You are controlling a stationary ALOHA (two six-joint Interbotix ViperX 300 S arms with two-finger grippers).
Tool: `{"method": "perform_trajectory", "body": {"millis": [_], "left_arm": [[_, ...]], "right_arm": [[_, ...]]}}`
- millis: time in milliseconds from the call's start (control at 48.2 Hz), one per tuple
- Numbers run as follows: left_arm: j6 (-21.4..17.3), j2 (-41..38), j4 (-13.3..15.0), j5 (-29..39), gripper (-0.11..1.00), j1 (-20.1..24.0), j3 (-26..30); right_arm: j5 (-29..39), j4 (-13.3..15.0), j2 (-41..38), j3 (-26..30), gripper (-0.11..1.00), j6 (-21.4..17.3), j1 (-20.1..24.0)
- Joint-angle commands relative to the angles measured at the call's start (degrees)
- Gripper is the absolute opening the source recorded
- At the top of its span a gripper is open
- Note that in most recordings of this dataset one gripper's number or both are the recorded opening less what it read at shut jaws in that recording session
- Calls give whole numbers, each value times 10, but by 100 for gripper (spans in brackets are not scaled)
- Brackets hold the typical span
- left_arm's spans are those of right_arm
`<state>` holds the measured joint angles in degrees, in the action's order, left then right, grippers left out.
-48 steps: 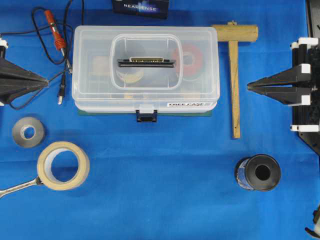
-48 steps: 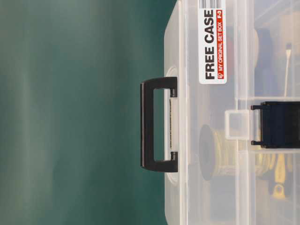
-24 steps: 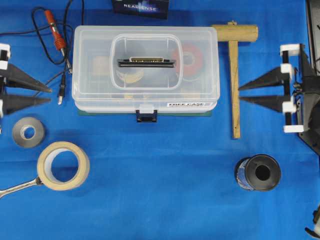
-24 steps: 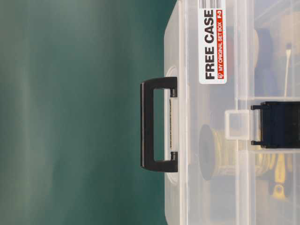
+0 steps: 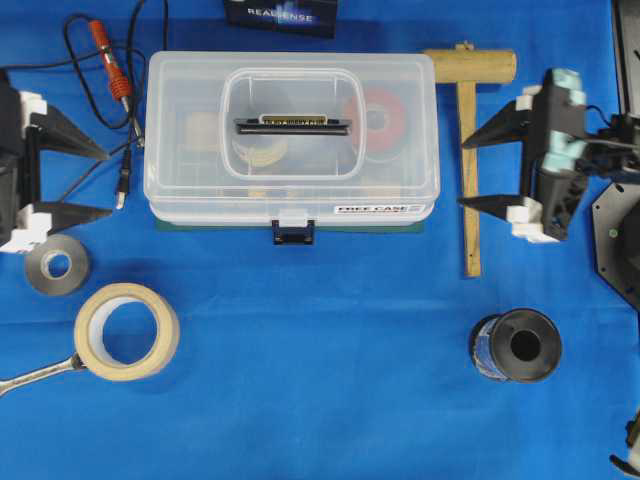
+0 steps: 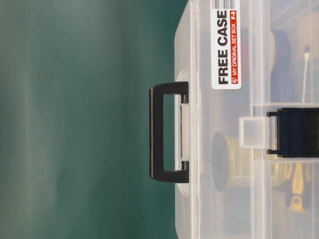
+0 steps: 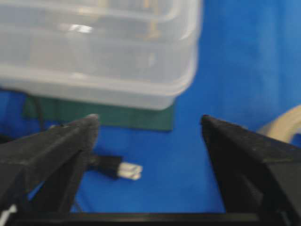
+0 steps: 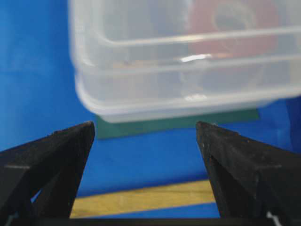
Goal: Open the tool box with both arms.
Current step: 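Move both grippers inward to the left and right edges of the lid, then close both grippers on the lid's front corners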
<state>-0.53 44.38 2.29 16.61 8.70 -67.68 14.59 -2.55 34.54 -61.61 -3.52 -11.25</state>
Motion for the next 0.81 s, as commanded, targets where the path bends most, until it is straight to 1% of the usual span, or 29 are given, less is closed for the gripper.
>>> {"method": "perform_trajectory", "body": {"millis": [0,124,290,560,788], "left_arm": [[-2,-24,-3,-4,90,22,15],[-11,-48,-4,-17,90,40,22],[-21,-75,-3,-60,90,41,30],[-22,-105,-3,-76,90,41,43],[-21,-111,-3,-79,90,41,46]], "right_arm": [[0,5,-30,25,86,0,-14],[-2,11,-65,41,86,1,-18],[-3,12,-92,57,86,3,-18],[-4,11,-103,74,86,3,-18],[-4,12,-103,78,86,3,-18]]}}
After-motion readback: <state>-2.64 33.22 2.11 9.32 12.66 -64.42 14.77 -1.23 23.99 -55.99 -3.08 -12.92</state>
